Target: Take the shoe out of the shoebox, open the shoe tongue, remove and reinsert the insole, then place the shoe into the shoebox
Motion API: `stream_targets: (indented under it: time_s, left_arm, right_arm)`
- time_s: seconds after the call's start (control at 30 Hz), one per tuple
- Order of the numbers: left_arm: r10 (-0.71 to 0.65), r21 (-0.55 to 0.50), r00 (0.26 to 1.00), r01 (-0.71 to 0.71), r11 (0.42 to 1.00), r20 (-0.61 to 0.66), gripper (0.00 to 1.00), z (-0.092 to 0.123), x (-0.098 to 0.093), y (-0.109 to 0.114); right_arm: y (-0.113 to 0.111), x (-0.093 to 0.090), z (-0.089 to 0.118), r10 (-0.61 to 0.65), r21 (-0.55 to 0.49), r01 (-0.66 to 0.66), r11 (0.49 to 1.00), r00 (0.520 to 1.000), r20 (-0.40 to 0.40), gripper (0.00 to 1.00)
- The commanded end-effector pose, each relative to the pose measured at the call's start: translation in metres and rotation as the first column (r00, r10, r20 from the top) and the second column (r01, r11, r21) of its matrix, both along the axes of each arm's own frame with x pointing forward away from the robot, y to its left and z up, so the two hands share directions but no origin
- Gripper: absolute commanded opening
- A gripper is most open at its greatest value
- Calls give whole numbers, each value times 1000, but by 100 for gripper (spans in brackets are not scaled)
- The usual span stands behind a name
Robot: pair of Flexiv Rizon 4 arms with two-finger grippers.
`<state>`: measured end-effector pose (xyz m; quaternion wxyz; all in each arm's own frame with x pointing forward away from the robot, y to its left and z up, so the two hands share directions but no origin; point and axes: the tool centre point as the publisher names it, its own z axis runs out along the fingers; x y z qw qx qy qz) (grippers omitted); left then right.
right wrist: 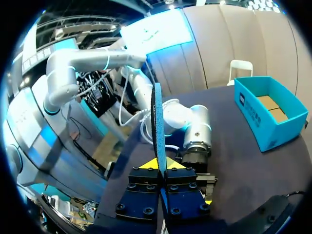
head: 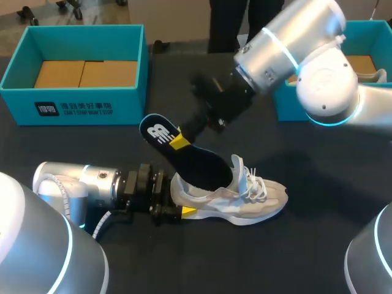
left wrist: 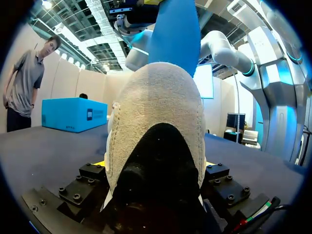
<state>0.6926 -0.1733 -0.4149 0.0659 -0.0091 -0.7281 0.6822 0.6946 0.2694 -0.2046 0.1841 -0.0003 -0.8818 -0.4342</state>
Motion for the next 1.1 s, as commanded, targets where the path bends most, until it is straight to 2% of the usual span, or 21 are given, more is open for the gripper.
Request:
stream_targets:
  time_s: [0.03,0.17,0.23,0.4,0.47,0.57,0.6,1.1]
  left_arm:
    - [2,-1,1000,-2,1000,0,0,0,0,0]
    - [2,-1,1000,-2,1000,0,0,0,0,0]
    - [2,-1,1000,-2,1000,0,0,0,0,0]
    - [2,-1,1000,-2,1000,0,0,0,0,0]
    - [2,-1,1000,-2,1000,0,0,0,0,0]
    - [2,-1,1000,-2,1000,0,0,0,0,0]
    - [2,-1,1000,-2,1000,0,0,0,0,0]
    - [2,-1,1000,-2,1000,0,0,0,0,0]
  right_arm:
    - [-2,-4,-2,-19,8,19,1000,1000,11,0]
    - [-2,-4,-2,-19,8,19,1000,1000,11,0]
    - [-2,-2,18,-18,20,17,1000,999,46,0]
    - [-9,-5,63,-64,90,60,994,997,38,0]
    - [-14,-7,80,-55,144,49,988,998,44,0]
    - [-30,-6,99,-51,292,47,955,999,8,0]
    - [-37,-6,103,-58,312,55,949,998,-1,0]
    - [-37,-6,103,-58,312,55,949,998,-1,0]
